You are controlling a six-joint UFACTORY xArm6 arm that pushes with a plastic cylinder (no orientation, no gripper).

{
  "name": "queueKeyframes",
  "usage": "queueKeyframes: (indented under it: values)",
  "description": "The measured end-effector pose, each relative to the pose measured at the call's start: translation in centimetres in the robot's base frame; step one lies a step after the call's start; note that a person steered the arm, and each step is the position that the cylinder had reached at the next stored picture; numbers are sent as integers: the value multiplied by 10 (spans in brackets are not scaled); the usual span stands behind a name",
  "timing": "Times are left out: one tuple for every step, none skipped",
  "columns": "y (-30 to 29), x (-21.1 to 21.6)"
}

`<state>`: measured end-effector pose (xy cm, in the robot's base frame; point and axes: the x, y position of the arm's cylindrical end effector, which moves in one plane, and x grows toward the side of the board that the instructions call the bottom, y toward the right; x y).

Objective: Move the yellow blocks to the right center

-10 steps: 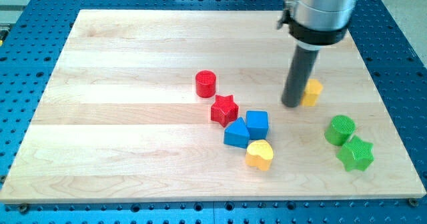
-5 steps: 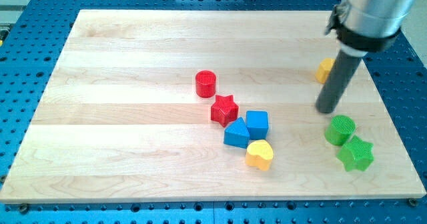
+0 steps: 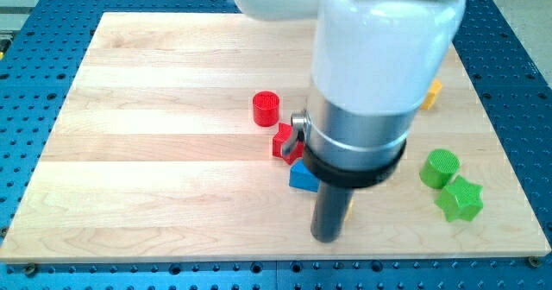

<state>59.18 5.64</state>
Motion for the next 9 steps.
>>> queueKeyframes:
  values:
    - [20,-37]
    - [40,-55]
    - [54,-85]
    - [69,-106]
    - [108,-108]
    - [135,-98]
    - [148,-118]
    - [154,-149]
    - [148,-133]
